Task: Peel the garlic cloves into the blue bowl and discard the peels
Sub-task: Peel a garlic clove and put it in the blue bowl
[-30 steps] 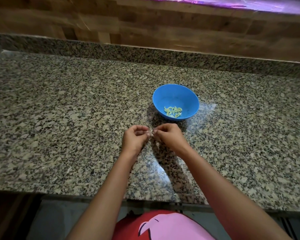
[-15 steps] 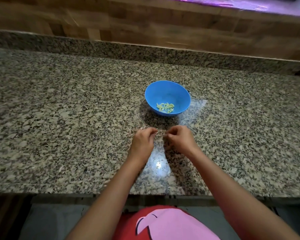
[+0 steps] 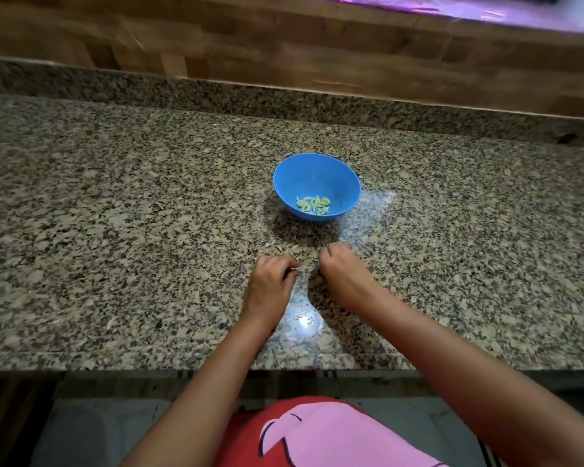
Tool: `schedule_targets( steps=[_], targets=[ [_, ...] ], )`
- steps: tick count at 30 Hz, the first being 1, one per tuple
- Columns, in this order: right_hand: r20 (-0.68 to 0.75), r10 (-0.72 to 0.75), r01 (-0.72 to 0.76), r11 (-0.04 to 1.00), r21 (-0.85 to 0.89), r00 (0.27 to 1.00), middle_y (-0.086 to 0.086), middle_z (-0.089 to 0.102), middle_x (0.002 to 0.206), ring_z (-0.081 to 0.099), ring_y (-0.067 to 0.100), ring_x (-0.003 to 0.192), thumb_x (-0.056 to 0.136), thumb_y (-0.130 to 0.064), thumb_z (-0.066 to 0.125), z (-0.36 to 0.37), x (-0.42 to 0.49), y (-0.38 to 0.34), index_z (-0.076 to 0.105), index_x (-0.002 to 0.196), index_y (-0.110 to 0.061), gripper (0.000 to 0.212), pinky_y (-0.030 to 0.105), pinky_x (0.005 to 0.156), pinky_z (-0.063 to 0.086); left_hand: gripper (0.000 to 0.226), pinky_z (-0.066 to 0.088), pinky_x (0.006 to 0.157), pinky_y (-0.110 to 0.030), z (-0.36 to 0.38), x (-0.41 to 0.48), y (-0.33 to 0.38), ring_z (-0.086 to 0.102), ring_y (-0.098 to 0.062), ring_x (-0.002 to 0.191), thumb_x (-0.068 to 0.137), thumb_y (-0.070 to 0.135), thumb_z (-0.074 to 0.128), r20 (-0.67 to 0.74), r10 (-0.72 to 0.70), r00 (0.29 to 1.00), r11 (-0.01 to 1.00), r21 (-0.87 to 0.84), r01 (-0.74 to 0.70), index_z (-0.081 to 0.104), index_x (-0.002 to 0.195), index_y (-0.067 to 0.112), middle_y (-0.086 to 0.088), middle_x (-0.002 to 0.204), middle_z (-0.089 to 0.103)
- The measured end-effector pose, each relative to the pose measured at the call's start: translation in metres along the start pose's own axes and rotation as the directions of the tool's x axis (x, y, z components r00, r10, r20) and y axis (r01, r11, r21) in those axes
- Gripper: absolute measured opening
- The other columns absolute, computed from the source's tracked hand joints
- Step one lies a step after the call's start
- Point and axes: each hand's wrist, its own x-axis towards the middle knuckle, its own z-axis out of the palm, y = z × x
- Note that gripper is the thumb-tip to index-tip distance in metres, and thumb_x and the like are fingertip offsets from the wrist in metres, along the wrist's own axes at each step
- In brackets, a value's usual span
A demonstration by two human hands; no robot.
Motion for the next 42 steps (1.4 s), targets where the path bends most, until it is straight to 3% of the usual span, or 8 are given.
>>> schedule_targets(
  steps=[7, 13, 20, 22, 26, 32, 37, 42],
  targets=[
    [-0.067, 0.281, -0.251, 0.924, 0.287, 0.957, 0.011, 0.056, 0.093, 0.052, 0.023, 0.091, 0.089, 0.003, 0.046, 0.004, -0.004, 0.003, 0.059, 0.091, 0.001, 0.014, 0.025, 0.071, 0.036, 0.018, 0.034, 0.079, -0.016, -0.007, 0.001, 0.012, 0.051, -0.013, 0.099, 0.093, 0.013, 0.055, -0.004, -0.040, 0.999, 0.995, -0.095, 0.039, 0.066, 0.107, 0.009, -0.001, 0.103, 0.064],
    [0.292, 0.541, -0.419, 0.125, 0.899, 0.789, 0.009, 0.069, 0.079, 0.064, 0.012, 0.062, 0.089, -0.003, 0.060, -0.001, -0.021, -0.017, 0.068, 0.089, -0.006, 0.008, 0.023, 0.059, 0.054, 0.007, 0.048, 0.063, -0.012, -0.004, -0.001, 0.035, 0.065, -0.012, 0.082, 0.089, 0.012, 0.062, 0.260, -0.337, 0.905, 0.690, -0.586, 0.425, 0.068, 0.092, 0.014, 0.002, 0.087, 0.069],
    [0.381, 0.530, -0.359, -0.150, 0.921, 0.757, 0.012, 0.062, 0.079, 0.061, 0.020, 0.062, 0.083, 0.009, 0.061, -0.015, -0.026, -0.016, 0.052, 0.092, -0.006, 0.020, 0.031, 0.062, 0.055, 0.006, 0.052, 0.068, -0.028, -0.005, 0.000, 0.034, 0.062, -0.015, 0.075, 0.089, 0.011, 0.062, 0.341, -0.396, 0.852, 0.577, -0.630, 0.520, 0.066, 0.086, 0.013, -0.006, 0.086, 0.068],
    [0.351, 0.514, -0.370, -0.068, 0.926, 0.783, 0.009, 0.056, 0.079, 0.059, 0.021, 0.067, 0.083, 0.011, 0.060, -0.017, -0.026, -0.014, 0.042, 0.088, -0.010, 0.028, 0.032, 0.061, 0.055, 0.010, 0.049, 0.063, -0.025, -0.005, 0.001, 0.035, 0.057, -0.012, 0.069, 0.091, 0.012, 0.059, 0.375, -0.385, 0.843, 0.608, -0.584, 0.538, 0.064, 0.082, 0.013, -0.003, 0.085, 0.066],
    [0.073, 0.424, -0.341, 0.602, 0.722, 0.903, 0.006, 0.052, 0.078, 0.051, 0.018, 0.068, 0.085, 0.003, 0.054, -0.015, -0.027, -0.015, 0.040, 0.090, -0.011, 0.021, 0.038, 0.061, 0.049, 0.017, 0.045, 0.061, -0.028, -0.007, 0.006, 0.041, 0.050, -0.010, 0.060, 0.093, 0.016, 0.056, 0.390, -0.396, 0.831, 0.689, -0.472, 0.550, 0.059, 0.077, 0.016, 0.000, 0.079, 0.062],
    [0.285, 0.465, -0.359, 0.077, 0.930, 0.838, 0.014, 0.054, 0.082, 0.057, 0.023, 0.067, 0.084, 0.018, 0.046, -0.023, -0.021, -0.012, 0.033, 0.087, -0.015, 0.036, 0.028, 0.060, 0.051, 0.014, 0.042, 0.046, -0.015, -0.015, 0.007, 0.046, 0.048, -0.009, 0.056, 0.093, 0.002, 0.050, 0.442, -0.367, 0.819, 0.415, -0.710, 0.569, 0.058, 0.083, 0.007, -0.005, 0.073, 0.058],
    [0.045, 0.432, -0.314, 0.575, 0.755, 0.901, 0.006, 0.060, 0.088, 0.061, 0.021, 0.077, 0.087, 0.006, 0.052, -0.026, -0.022, -0.011, 0.048, 0.091, -0.019, 0.026, 0.037, 0.065, 0.053, 0.010, 0.045, 0.053, -0.016, -0.019, 0.011, 0.052, 0.049, -0.010, 0.056, 0.091, 0.000, 0.051, 0.539, -0.384, 0.750, 0.190, -0.748, 0.635, 0.058, 0.084, -0.001, -0.006, 0.070, 0.054],
    [0.300, 0.359, -0.431, 0.372, 0.822, 0.884, 0.005, 0.064, 0.089, 0.061, 0.015, 0.072, 0.094, -0.002, 0.048, -0.034, -0.024, -0.007, 0.063, 0.100, -0.009, 0.017, 0.032, 0.069, 0.055, 0.009, 0.049, 0.055, -0.016, -0.017, 0.010, 0.045, 0.053, -0.010, 0.058, 0.091, 0.000, 0.053, 0.507, -0.397, 0.765, 0.222, -0.756, 0.616, 0.060, 0.086, 0.000, -0.007, 0.072, 0.059]
  ],
)
